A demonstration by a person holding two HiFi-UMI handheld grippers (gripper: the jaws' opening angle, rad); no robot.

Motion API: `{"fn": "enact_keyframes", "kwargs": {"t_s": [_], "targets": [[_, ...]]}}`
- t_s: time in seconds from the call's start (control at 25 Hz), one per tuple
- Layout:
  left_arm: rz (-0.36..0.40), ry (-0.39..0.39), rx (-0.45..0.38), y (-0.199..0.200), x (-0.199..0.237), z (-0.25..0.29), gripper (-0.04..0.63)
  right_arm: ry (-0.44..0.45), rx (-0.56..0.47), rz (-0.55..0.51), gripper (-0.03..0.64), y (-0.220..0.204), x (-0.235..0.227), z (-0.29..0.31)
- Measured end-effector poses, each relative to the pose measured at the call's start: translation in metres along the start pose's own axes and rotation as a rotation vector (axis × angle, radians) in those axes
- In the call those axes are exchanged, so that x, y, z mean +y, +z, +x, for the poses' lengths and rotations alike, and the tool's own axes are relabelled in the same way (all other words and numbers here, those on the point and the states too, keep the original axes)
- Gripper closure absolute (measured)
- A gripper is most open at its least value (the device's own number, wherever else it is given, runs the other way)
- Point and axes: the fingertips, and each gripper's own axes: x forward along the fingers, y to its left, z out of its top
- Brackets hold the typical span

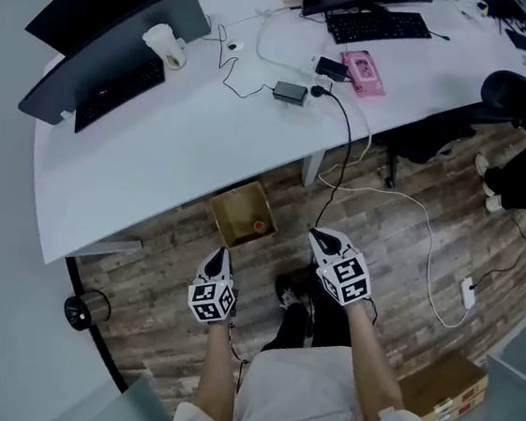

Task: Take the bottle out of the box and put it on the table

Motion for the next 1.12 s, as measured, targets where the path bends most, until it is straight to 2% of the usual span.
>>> {"fn": "enact_keyframes", "kwargs": {"t_s": [0.2,0.44,0.56,0.76,1.0,1.12], "targets": [[0.030,-0.022,0.077,-0.025,-0.005,0.063,0.580,-0.001,0.030,0.041,0.577,-0.031,-0.034,0.020],[0.072,-0.047,0.141,-0.074,0.014,0.133,0.580,0.025,0.017,0.095,0.577,-0.074,-0.043,0.063],[0.082,-0.063,0.182,-0.110,0.027,0.157,0.580,0.031,0.028,0.111,0.577,-0.102,-0.046,0.085],[0.143,-0.102,0.243,-0.177,0.044,0.205,0.580,0.030,0.057,0.130,0.578,-0.156,-0.061,0.117],[0.203,-0.153,0.324,-0.272,0.060,0.265,0.578,0.034,0.106,0.126,0.578,-0.228,-0.070,0.150],[0.219,-0.160,0.330,-0.296,0.072,0.300,0.578,0.050,0.102,0.111,0.578,-0.249,-0.074,0.172]]}}
